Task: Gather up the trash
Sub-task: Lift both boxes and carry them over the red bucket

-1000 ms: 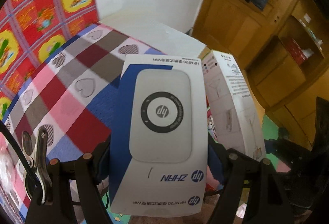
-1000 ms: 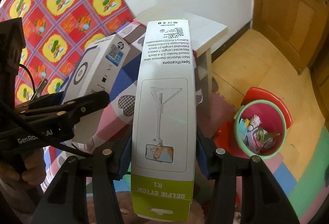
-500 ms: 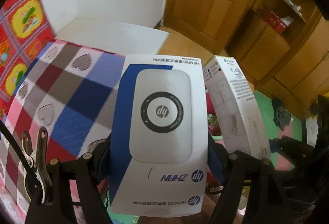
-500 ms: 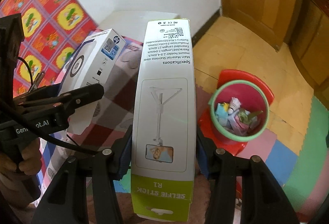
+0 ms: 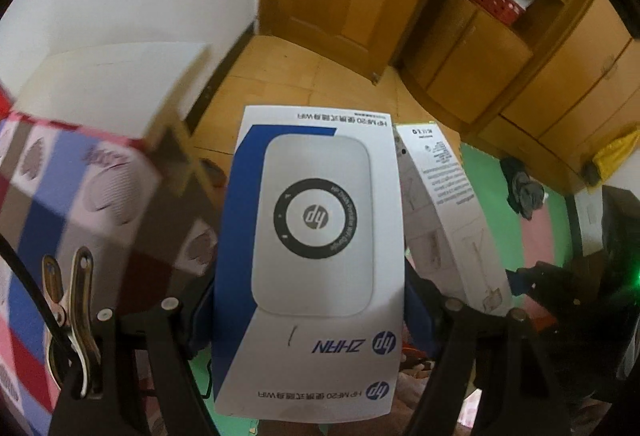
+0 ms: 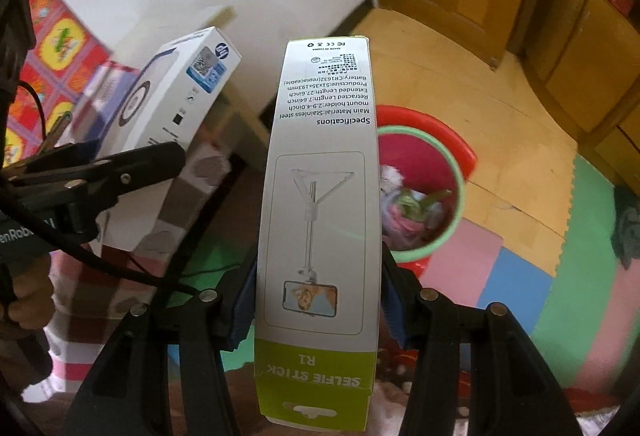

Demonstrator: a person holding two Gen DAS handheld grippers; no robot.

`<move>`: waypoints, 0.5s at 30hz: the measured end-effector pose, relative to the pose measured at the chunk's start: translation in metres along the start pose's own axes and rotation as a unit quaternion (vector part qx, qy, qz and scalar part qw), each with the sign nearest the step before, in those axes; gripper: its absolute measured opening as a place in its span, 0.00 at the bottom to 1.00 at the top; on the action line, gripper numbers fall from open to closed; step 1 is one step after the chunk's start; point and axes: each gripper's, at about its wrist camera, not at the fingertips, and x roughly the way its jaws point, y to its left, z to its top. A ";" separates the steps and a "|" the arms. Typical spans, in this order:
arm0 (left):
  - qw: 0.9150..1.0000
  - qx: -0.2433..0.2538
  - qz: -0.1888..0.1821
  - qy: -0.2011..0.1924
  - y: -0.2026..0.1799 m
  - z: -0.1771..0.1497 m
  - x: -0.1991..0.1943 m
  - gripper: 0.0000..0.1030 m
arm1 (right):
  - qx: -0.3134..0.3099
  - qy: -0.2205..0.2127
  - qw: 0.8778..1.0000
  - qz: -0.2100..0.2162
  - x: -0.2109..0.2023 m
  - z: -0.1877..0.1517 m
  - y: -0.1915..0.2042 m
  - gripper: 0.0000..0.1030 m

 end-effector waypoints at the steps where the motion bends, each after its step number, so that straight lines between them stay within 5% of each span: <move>1: 1.000 0.004 -0.001 0.005 -0.003 0.003 0.008 0.78 | 0.003 0.004 1.000 -0.005 0.005 0.001 -0.008 0.52; 15: 0.997 0.029 -0.015 0.076 -0.043 0.024 0.139 0.78 | 0.040 0.057 0.998 -0.009 0.096 0.001 -0.090 0.52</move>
